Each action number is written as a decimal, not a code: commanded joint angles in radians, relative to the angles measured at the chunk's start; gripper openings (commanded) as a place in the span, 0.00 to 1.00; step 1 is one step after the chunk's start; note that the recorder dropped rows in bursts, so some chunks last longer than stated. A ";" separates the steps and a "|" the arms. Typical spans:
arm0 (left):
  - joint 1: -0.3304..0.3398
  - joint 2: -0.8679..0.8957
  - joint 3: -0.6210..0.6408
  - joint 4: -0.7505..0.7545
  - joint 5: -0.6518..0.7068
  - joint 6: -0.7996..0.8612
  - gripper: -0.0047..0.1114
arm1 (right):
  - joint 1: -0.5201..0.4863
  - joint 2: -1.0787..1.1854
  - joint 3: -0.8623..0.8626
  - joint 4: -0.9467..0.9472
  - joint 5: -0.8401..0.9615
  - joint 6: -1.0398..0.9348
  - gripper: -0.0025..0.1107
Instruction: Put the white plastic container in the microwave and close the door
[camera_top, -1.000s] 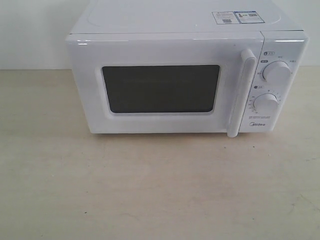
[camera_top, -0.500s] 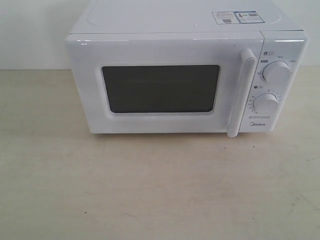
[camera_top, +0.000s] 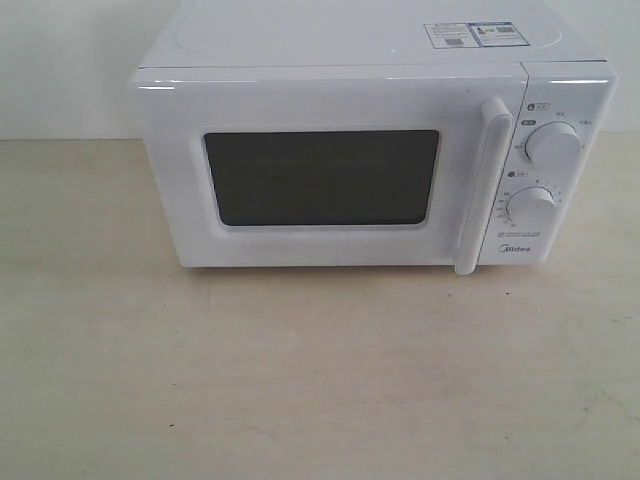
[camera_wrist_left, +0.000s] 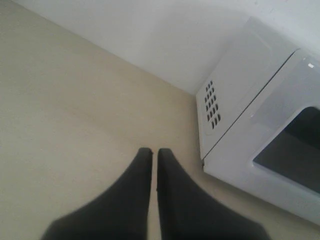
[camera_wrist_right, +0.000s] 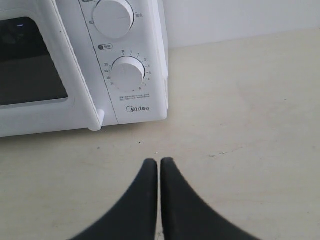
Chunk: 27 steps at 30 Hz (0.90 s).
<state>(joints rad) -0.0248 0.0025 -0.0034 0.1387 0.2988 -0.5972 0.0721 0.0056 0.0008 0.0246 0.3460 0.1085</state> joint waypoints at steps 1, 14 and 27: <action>0.002 -0.002 0.003 0.027 0.021 0.114 0.08 | -0.003 -0.006 -0.001 -0.003 -0.003 -0.003 0.02; 0.002 -0.002 0.003 0.034 0.023 0.281 0.08 | -0.003 -0.006 -0.001 -0.003 -0.003 -0.003 0.02; 0.002 -0.002 0.003 -0.028 0.017 0.281 0.08 | -0.003 -0.006 -0.001 -0.003 -0.003 -0.001 0.02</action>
<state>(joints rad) -0.0248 0.0025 -0.0034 0.1237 0.3220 -0.3200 0.0721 0.0056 0.0008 0.0246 0.3460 0.1085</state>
